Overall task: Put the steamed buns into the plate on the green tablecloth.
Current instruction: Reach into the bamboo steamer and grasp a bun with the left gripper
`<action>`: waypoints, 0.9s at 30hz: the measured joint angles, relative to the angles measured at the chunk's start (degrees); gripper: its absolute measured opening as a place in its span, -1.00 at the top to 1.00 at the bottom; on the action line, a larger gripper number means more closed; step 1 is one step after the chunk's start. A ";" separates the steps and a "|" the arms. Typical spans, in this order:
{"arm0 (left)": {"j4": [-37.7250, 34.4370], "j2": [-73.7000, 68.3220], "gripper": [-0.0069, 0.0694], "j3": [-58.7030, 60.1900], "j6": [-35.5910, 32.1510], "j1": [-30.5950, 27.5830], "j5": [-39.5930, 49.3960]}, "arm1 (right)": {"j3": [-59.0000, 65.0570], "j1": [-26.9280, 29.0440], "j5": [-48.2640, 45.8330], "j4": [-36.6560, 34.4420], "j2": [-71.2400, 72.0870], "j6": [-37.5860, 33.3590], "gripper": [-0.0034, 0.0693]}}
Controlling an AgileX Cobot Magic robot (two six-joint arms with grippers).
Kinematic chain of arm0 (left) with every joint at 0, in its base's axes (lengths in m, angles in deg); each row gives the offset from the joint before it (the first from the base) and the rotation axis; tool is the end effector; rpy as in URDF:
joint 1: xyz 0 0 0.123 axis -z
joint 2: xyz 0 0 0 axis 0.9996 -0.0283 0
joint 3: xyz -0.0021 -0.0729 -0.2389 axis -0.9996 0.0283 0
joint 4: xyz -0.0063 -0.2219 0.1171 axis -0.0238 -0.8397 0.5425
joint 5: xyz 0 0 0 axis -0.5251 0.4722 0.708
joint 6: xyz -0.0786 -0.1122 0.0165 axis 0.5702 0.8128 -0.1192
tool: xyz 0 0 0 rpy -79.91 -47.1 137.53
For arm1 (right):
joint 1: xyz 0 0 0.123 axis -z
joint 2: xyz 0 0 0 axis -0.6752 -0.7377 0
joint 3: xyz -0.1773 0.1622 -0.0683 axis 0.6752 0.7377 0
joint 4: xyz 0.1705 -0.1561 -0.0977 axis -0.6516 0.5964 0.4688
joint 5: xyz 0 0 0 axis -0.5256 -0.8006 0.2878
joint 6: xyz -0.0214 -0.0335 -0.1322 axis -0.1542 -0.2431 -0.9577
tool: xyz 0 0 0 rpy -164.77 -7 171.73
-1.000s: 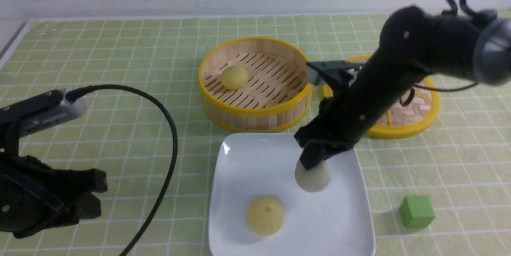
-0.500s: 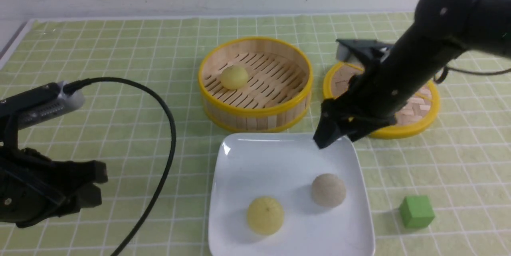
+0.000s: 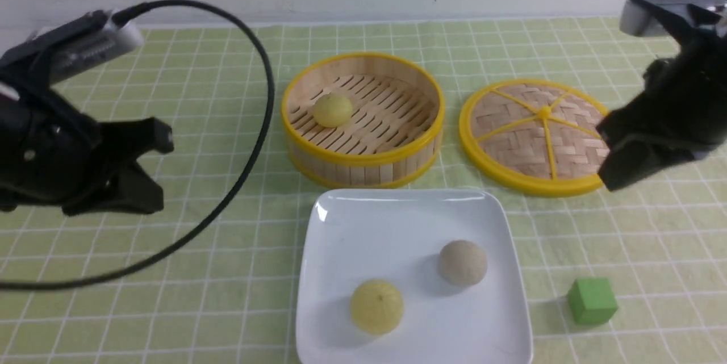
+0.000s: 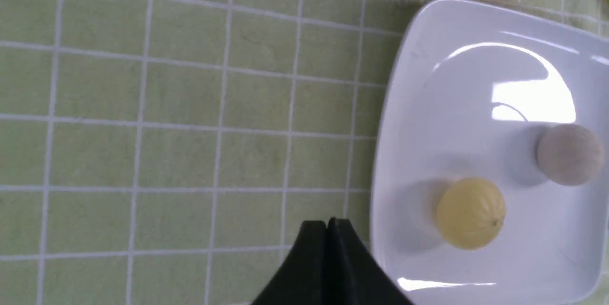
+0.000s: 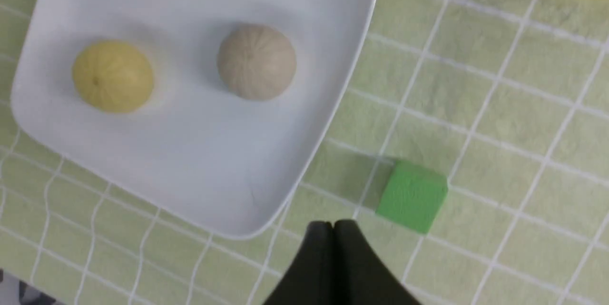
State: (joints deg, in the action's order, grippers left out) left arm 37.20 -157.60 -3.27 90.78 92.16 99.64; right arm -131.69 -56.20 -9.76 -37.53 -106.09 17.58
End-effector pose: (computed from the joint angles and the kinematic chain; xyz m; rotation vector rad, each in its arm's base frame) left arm 0.2800 -0.0596 0.2431 -0.1382 2.7066 -0.4984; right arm 0.2751 0.1096 0.2596 -0.4513 2.7801 0.4754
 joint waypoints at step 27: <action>12.72 -61.28 -0.26 -71.34 2.42 14.25 5.40 | 29.02 0.00 13.77 -2.98 19.76 -3.56 0.92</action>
State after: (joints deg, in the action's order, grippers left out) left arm 49.92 -218.88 -74.60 93.20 106.40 105.05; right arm -102.67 -56.20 4.01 -40.52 -86.33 14.02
